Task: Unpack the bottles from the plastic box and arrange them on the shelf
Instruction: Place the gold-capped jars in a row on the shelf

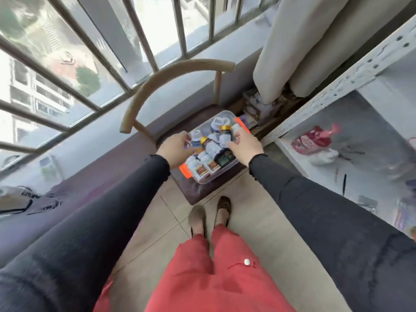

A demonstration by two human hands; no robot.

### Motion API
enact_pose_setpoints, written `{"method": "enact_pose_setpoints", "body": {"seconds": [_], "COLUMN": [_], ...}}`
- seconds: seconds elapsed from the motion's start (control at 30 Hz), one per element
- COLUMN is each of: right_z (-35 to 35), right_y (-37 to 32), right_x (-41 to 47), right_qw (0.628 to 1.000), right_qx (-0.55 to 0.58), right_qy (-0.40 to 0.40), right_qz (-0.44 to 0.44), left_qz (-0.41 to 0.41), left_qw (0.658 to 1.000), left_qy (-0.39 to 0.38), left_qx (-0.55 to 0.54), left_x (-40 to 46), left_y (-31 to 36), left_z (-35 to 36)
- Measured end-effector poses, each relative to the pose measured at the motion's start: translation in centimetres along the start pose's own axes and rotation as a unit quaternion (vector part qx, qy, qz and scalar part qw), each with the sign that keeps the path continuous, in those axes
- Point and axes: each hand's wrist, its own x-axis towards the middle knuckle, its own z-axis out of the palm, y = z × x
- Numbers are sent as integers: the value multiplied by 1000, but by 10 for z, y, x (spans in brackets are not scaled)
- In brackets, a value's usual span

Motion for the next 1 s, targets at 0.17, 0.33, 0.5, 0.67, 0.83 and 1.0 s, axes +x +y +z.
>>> {"method": "enact_pose_setpoints", "body": {"seconds": [0.17,0.33,0.5,0.67,0.83,1.0], "right_z": [36,58,70,73,81,81], "right_y": [9,20,20,17,12,16], "right_x": [27,47,54,58,62,54], "right_qw": [996,992,989,985,985,986], "right_qx": [-11,0,-46,-98,-43,23], "right_qy": [11,52,84,111,124,132], "right_qz": [86,119,111,89,111,102], "left_qz": [-57,-100,-125,-137,-167,-172], "left_qw": [996,989,982,978,945,916], "left_qy": [-8,-20,-10,-2,-35,-89], "left_qx": [-72,-103,-139,-156,-278,-352], "left_x": [36,62,83,95,100,88], "left_y": [1,4,4,3,-4,-2], "left_z": [35,58,69,73,72,67]}}
